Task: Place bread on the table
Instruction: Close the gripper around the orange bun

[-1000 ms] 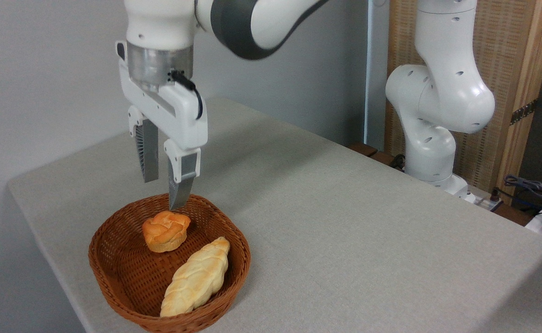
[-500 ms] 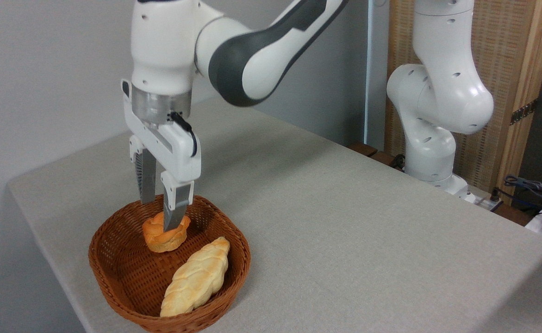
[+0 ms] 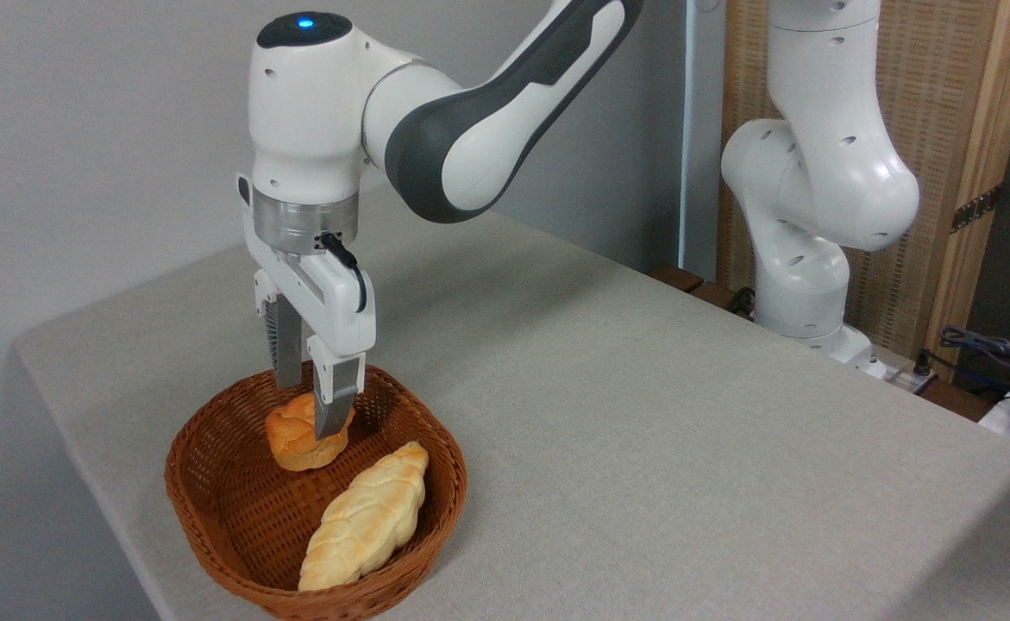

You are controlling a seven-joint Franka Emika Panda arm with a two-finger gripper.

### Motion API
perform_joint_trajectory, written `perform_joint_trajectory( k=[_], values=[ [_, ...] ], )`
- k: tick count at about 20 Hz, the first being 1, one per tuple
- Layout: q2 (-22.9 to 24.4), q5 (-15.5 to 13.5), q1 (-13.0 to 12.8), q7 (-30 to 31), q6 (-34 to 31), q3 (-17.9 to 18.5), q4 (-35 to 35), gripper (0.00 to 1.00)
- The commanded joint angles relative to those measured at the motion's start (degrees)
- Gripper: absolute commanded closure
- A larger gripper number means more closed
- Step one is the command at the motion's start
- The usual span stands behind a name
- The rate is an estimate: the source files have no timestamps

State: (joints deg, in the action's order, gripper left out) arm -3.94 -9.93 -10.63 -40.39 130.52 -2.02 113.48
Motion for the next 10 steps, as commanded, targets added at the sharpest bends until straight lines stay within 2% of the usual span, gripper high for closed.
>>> perform_joint_trajectory(
  k=[1, 10],
  values=[
    [-0.2, -0.6, -0.2, -0.6, 2.6, 0.1, 0.8, 0.00],
    [-0.7, -0.4, -0.2, -1.8, 3.6, -0.3, 1.6, 0.00]
  ],
)
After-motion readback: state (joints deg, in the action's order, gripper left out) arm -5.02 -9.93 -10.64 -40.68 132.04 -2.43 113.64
